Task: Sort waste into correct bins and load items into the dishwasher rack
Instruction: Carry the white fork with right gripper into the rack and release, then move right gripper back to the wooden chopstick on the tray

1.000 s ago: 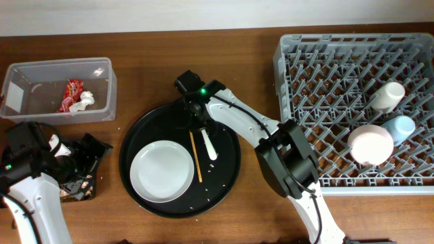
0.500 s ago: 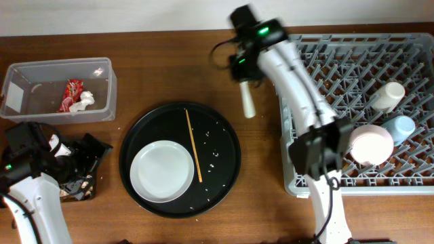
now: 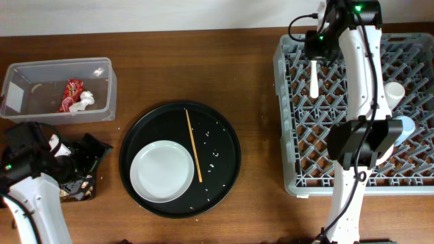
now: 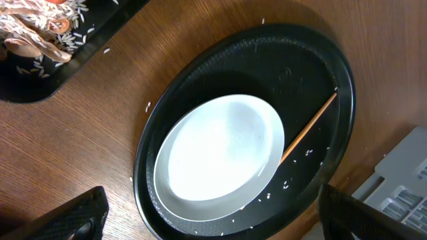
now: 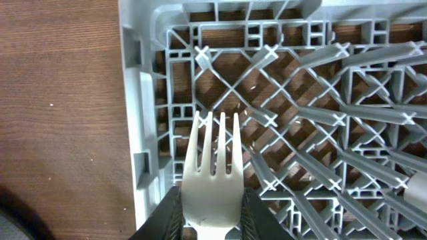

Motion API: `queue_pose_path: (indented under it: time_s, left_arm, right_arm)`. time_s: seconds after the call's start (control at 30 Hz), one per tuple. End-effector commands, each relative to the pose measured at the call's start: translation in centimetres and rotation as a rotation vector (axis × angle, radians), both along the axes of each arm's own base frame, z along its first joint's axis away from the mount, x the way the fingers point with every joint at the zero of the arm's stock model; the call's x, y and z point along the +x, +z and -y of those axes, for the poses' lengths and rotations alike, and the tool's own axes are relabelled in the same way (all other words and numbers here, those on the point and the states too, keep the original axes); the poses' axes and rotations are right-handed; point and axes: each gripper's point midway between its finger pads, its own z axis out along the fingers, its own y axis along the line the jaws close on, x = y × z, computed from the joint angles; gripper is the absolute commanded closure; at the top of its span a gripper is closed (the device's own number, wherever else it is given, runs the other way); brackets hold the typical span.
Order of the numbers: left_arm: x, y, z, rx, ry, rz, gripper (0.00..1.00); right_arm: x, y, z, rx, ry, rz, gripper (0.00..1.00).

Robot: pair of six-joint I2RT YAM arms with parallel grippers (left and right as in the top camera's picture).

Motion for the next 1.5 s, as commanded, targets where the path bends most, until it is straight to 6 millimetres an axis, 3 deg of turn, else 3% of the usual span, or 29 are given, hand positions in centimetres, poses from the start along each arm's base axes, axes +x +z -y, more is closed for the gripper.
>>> queue_pose_path:
  time_s: [0.0,0.07,0.23,0.33,0.4,0.5,0.53,0.57,0.63,0.7,0.73,0.8,0.93,1.07,1.2,1.47]
  left_arm:
    - [0.0,0.0,0.1,-0.006,0.003,0.0,0.01]
    - [0.0,0.0,0.1,-0.006,0.003,0.0,0.01]
    - [0.0,0.0,0.1,-0.006,0.003,0.0,0.01]
    - [0.0,0.0,0.1,-0.006,0.003,0.0,0.01]
    - [0.0,0.0,0.1,-0.006,0.003,0.0,0.01]
    - [0.0,0.0,0.1,-0.006,0.003,0.0,0.01]
    - [0.0,0.0,0.1,-0.006,0.003,0.0,0.01]
    - [0.0,0.0,0.1,-0.006,0.003,0.0,0.01]
    - [0.0,0.0,0.1,-0.006,0.003,0.0,0.01]
    - [0.0,0.0,0.1,-0.006,0.003,0.0,0.01]
    - [0.0,0.0,0.1,-0.006,0.003,0.0,0.01]
    - [0.0,0.0,0.1,-0.006,0.003,0.0,0.01]
    - [0.0,0.0,0.1,-0.006,0.003,0.0,0.01]
    - [0.0,0.0,0.1,-0.006,0.003,0.0,0.01]
    - [0.0,0.0,0.1,-0.006,0.003,0.0,0.01]
    - [0.0,0.0,0.1,-0.006,0.003,0.0,0.01]
  right_arm:
    - [0.2,-1.6,-1.4,0.003,0.037,-0.029,0.79]
    - [0.4,-2.8,-2.2,0.002,0.053,-0.049,0.78]
    - [0.6,-4.8,-3.4,-0.003,0.076,-0.078,0.64]
    - [0.4,-4.8,-3.4,-0.004,0.076,-0.089,0.55]
    - [-0.2,-4.7,-3.6,0.006,0.078,-0.108,0.42]
    - [-1.3,-3.0,-5.0,0.074,0.103,-0.111,0.27]
    - [-1.7,-1.7,-5.8,0.101,0.115,-0.098,0.25]
    - [-2.5,0.5,-7.9,0.166,0.154,-0.074,0.24]
    - [-4.1,2.9,-11.3,0.24,0.224,-0.06,0.25]
    - [-5.8,3.6,-15.1,0.268,0.265,-0.082,0.29]
    - [-7.0,3.3,-18.1,0.266,0.32,-0.104,0.3]
    - [-8.1,2.4,-21.0,0.215,0.333,-0.123,0.31]
    - [-10.7,-0.5,-28.6,0.114,0.408,-0.13,0.39]
    - [-12.3,-4.0,-33.1,0.053,0.412,-0.139,0.4]
    - [-12.9,-8.6,-35.1,-0.015,0.391,-0.17,0.43]
    - [-13.7,-16.7,-34.8,-0.082,0.387,-0.311,0.55]
